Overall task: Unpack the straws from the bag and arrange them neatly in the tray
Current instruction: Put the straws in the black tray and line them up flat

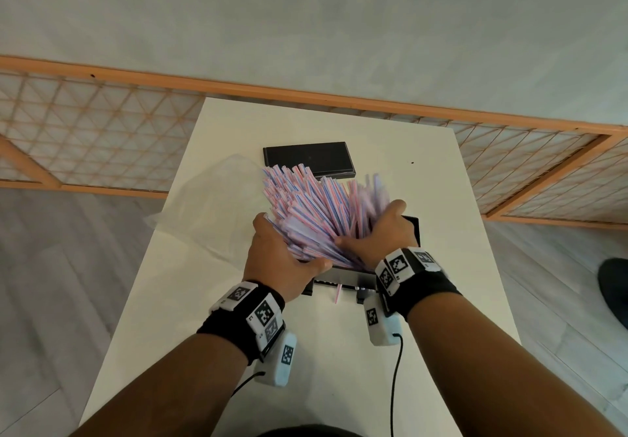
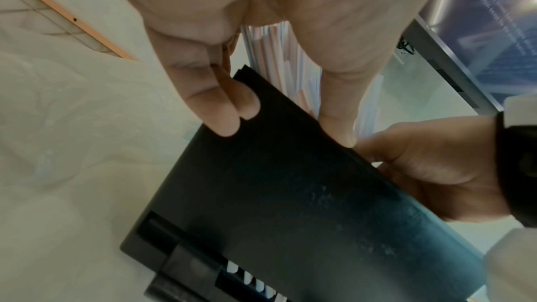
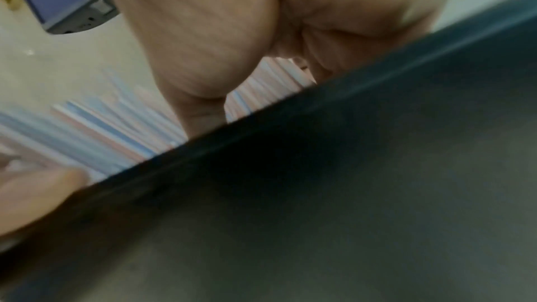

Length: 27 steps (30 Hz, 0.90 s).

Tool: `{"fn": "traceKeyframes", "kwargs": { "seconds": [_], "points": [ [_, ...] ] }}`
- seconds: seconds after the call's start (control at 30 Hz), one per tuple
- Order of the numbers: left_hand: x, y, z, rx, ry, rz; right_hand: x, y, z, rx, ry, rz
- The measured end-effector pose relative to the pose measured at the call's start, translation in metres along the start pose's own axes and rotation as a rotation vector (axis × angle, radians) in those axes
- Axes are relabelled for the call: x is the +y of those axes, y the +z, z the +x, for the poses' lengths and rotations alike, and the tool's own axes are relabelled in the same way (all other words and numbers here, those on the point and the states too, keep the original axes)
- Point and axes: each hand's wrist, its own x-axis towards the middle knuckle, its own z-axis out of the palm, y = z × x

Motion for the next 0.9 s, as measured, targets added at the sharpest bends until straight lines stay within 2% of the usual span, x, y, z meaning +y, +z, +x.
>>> {"fn": "traceKeyframes", "kwargs": {
  "seconds": [0.17,0.33,0.53,0.77,0.9],
  "points": [
    [-0.004,0.002,0.001,0.009,0.003,0.013,0.003,0.013,0.001,-0.003,-0.091,0.014],
    [-0.003,0.001,0.002,-0.007,0.004,0.004,0.006,0.015,0.009,-0.034,-0.152,-0.071],
    [0.0,0.0,0.001,0.002,0.001,0.018,-0.003,0.014,0.011,-0.082,-0.403,-0.119],
    [0.0,-0.001,0.001,-0.006,-0.01,0.02,-0.015,-0.009,0.011,0.032,-0.684,0.033],
    [0.001,-0.001,0.001,-0.003,-0.002,0.03,-0.006,-0.004,0.016,-0.03,-0.66,0.0]
  ]
}}
